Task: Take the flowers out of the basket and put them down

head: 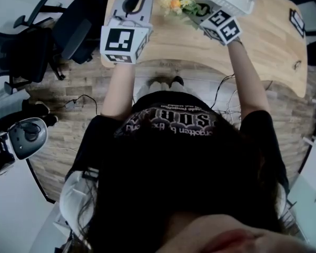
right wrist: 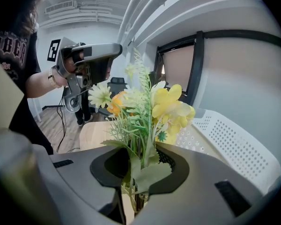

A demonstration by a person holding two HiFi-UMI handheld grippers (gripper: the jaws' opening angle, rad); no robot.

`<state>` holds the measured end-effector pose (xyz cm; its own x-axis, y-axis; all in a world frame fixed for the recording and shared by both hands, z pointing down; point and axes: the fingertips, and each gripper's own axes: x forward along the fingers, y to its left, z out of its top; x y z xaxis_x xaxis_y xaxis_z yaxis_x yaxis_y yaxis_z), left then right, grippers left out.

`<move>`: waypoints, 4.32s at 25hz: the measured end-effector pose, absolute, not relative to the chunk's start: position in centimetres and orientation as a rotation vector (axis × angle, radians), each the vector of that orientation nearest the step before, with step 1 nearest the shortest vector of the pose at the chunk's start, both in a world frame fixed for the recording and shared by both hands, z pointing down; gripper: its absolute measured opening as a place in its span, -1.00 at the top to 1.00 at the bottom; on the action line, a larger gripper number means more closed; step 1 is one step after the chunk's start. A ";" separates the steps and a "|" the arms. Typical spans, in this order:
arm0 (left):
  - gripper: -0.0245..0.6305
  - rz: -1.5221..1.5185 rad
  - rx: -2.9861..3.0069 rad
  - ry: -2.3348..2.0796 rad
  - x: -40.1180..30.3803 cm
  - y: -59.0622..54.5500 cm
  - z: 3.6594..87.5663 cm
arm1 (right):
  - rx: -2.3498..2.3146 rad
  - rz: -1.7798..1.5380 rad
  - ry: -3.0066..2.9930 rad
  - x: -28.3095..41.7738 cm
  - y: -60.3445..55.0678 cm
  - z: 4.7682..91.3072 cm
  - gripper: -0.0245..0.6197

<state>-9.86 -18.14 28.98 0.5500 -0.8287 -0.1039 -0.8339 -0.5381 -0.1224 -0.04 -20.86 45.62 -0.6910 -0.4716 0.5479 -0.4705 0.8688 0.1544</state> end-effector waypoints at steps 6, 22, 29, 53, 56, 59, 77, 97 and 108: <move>0.92 0.046 -2.620 1.413 -9.6 -18.1 29.3 | 0.664 0.056 -2.439 0.1 -20.1 49.1 0.60; 0.92 0.019 -2.621 1.448 -10.4 -17.5 30.3 | 0.630 0.190 -2.364 -0.1 -18.0 57.9 0.57; 0.92 0.008 -2.614 1.458 -10.6 -17.2 30.4 | 0.611 0.219 -2.337 0.2 -17.1 59.6 0.55; 0.92 -0.001 -2.629 1.446 -10.5 -17.0 30.5 | 0.600 0.309 -2.354 0.2 -16.4 59.8 -0.06; 0.92 0.003 -2.636 1.433 -10.2 -16.9 30.6 | 0.634 0.294 -2.381 0.4 -16.4 58.5 -0.09; 0.92 0.005 -2.646 1.417 -9.9 -16.8 30.6 | 0.724 0.306 -2.424 0.9 -17.0 56.2 -0.08; 0.92 0.023 -2.696 1.310 -7.8 -15.4 30.5 | 1.246 0.118 -2.652 3.5 -15.7 38.1 0.71; 0.92 0.035 -2.710 1.302 -8.2 -14.0 30.8 | 1.302 -0.039 -2.624 1.4 -12.4 34.8 0.84; 0.92 0.039 -2.702 1.315 -8.3 -13.5 30.7 | 1.262 -0.068 -2.626 0.3 -11.5 35.0 0.84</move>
